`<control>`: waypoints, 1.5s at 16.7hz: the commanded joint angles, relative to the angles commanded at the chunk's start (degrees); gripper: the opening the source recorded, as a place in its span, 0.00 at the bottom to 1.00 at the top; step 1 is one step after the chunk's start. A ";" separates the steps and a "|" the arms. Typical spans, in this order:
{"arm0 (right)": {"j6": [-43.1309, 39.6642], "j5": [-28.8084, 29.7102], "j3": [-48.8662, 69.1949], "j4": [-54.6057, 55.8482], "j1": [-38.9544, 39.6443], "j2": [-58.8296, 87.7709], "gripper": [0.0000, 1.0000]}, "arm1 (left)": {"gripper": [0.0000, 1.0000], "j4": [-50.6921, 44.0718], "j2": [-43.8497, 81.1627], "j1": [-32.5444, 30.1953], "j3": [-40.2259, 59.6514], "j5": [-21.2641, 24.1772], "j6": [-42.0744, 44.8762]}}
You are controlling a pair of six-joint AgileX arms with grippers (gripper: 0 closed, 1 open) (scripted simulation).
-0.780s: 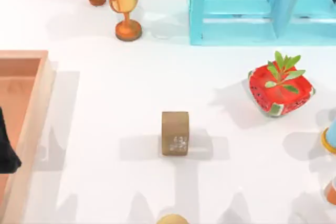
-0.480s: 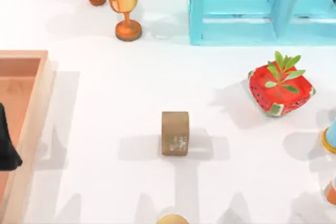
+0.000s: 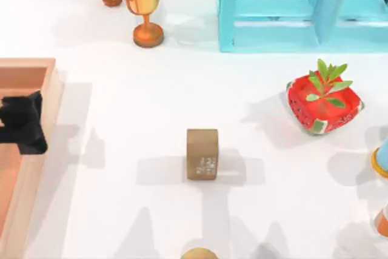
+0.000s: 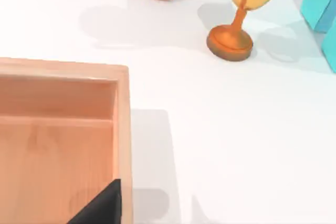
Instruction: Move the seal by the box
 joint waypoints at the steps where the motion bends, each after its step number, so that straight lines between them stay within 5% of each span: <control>1: 0.00 0.00 0.00 0.00 0.00 0.00 1.00 | 1.00 -3.32 5.22 -1.80 4.71 0.00 -1.76; 15: 0.00 0.00 0.00 0.00 0.00 0.00 1.00 | 1.00 -49.40 77.12 -26.96 70.18 0.07 -25.99; 20: 0.00 0.00 0.00 0.00 0.00 0.00 1.00 | 1.00 -56.99 89.07 -31.21 81.10 0.10 -29.90; 25: 0.00 0.00 0.00 0.00 0.00 0.00 1.00 | 1.00 -57.48 89.85 -31.49 81.80 0.10 -30.15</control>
